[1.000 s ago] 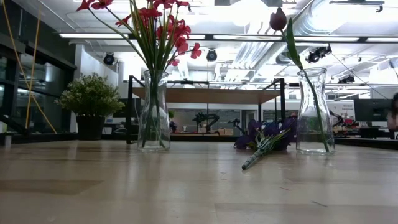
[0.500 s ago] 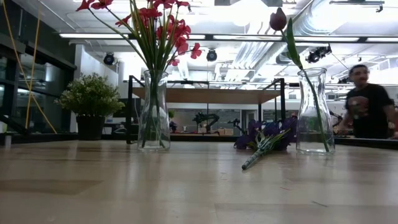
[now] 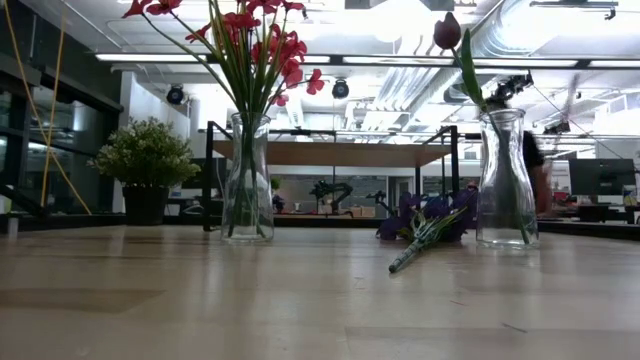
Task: Pick and place flowers into a vace then onto a shelf
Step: Put the blue flowers into the right transparent vase
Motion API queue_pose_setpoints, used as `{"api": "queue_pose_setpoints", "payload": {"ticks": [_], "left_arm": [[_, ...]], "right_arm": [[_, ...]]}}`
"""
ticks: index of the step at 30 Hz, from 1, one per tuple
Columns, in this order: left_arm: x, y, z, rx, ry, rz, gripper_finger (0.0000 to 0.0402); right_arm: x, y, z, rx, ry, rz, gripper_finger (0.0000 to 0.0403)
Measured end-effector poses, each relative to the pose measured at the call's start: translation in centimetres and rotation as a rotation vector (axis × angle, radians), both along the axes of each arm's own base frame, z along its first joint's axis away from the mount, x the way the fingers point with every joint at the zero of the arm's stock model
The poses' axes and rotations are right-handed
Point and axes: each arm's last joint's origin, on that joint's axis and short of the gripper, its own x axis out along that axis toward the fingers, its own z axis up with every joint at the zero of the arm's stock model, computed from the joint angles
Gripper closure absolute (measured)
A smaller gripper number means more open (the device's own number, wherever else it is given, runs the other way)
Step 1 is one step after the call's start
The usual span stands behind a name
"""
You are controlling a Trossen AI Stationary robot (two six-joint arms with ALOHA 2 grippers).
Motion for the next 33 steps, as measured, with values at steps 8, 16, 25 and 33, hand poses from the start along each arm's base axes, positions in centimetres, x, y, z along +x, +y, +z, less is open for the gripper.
{"api": "queue_pose_setpoints", "payload": {"ticks": [8, 16, 25, 33], "left_arm": [[0.0, 0.0, -0.2, 0.012, 0.018, 0.005, 0.0273], [0.0, 0.0, -0.4, 0.023, 0.036, 0.005, 0.0273], [0.3, 0.6, -0.5, 0.036, 0.044, 0.030, 0.0281], [0.7, 1.2, -0.3, 0.054, 0.023, 0.010, 0.0321]], "right_arm": [[0.8, -0.7, -0.1, 0.011, 0.015, -0.012, 0.0399], [1.6, -1.4, -0.1, 0.023, 0.025, -0.029, 0.0399], [2.1, -0.8, -0.5, 0.039, 0.028, -0.012, 0.0399], [2.2, -0.6, -0.8, 0.034, 0.033, -0.011, 0.0399]]}}
